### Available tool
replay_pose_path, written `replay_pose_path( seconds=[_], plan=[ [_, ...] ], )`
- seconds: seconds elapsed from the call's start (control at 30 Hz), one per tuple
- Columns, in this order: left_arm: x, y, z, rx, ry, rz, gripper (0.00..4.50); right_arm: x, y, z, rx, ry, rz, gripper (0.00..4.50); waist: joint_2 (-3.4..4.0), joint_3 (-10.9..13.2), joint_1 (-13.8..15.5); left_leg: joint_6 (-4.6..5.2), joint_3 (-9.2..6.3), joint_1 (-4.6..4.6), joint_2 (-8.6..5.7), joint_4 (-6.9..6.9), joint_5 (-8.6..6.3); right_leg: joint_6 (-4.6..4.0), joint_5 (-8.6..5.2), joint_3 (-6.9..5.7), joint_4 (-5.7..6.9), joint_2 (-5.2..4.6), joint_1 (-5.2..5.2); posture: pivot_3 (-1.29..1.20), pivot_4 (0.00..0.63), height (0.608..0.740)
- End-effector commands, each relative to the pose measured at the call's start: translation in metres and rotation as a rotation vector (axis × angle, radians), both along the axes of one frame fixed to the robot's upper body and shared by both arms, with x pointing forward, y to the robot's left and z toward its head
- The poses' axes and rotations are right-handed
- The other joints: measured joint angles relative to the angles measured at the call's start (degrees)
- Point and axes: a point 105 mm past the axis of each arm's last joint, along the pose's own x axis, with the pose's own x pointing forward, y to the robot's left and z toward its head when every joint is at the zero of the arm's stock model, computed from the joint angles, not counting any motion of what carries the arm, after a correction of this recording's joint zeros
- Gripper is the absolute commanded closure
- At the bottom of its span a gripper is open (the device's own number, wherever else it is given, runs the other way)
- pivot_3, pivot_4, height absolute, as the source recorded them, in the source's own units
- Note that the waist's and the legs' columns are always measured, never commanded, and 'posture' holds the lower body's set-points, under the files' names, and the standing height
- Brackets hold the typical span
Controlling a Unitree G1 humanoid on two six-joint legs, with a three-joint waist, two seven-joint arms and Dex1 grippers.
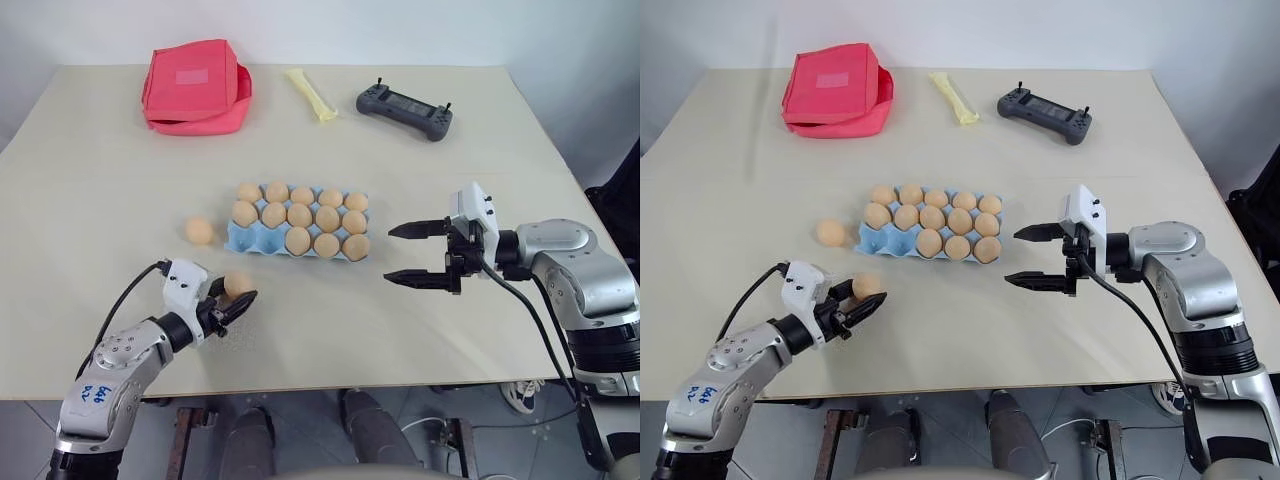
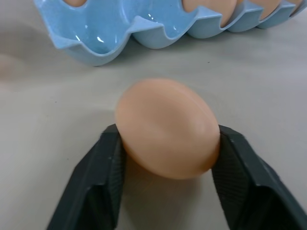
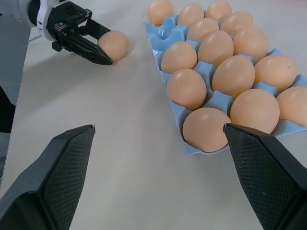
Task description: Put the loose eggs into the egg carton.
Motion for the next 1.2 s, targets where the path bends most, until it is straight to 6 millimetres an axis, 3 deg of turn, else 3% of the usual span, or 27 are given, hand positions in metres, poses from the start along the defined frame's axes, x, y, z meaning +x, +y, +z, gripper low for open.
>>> replay_pose_path(
  seconds=[0.03,0.2,0.43,0.6,0.87,1.17,1.2],
  plan=[
    [-0.001,-0.002,0.012,0.008,-0.060,-0.036,2.58,-0.004,0.001,0.011,0.011,-0.044,0.012,0.00,0.00,0.0,0.0,0.00,0.00,0.00,0.00,0.00,0.00,0.01,0.01,0.00,0.00,0.00,0.00,0.00,0.150,0.740],
    [0.004,-0.005,0.041,-0.014,-0.151,-0.082,2.83,-0.003,-0.001,0.012,0.013,-0.053,-0.002,0.00,0.00,0.0,0.0,0.00,-0.01,0.00,0.00,0.00,0.00,0.05,0.03,-0.01,0.00,0.00,0.00,0.00,0.150,0.740],
    [0.030,-0.023,0.074,-0.033,-0.246,-0.146,2.83,-0.003,-0.002,0.015,0.023,-0.069,-0.026,0.00,0.00,0.0,0.2,0.00,-0.01,-0.02,-0.02,0.05,0.01,0.33,0.18,0.00,0.00,0.00,0.03,0.00,0.150,0.740],
    [0.051,-0.030,0.082,-0.038,-0.280,-0.159,2.83,-0.003,-0.005,0.015,0.024,-0.076,-0.044,0.00,0.00,0.0,0.1,0.01,-0.03,-0.01,-0.02,-0.02,0.00,0.79,0.42,-0.02,0.02,0.01,0.01,0.00,0.150,0.740],
    [0.076,-0.045,0.076,-0.048,-0.277,-0.182,2.83,-0.006,-0.007,0.016,0.031,-0.087,-0.081,0.00,0.00,0.0,0.6,0.00,-0.04,-0.03,-0.04,-0.02,0.00,0.82,0.44,-0.03,0.02,0.00,0.01,0.00,0.150,0.740],
    [0.073,-0.049,0.076,-0.049,-0.261,-0.208,0.07,-0.008,-0.010,0.014,0.029,-0.085,-0.101,0.00,0.00,0.0,1.5,0.01,-0.04,-0.02,-0.04,-0.02,0.00,0.83,0.45,-0.03,0.05,0.00,0.01,0.00,0.150,0.740],
    [0.074,-0.048,0.076,-0.047,-0.262,-0.204,0.03,-0.008,-0.010,0.014,0.030,-0.085,-0.101,0.00,0.00,0.0,1.6,0.01,-0.05,-0.03,-0.04,-0.02,0.00,0.83,0.45,-0.03,0.05,0.00,0.01,0.00,0.150,0.740]
  ],
)
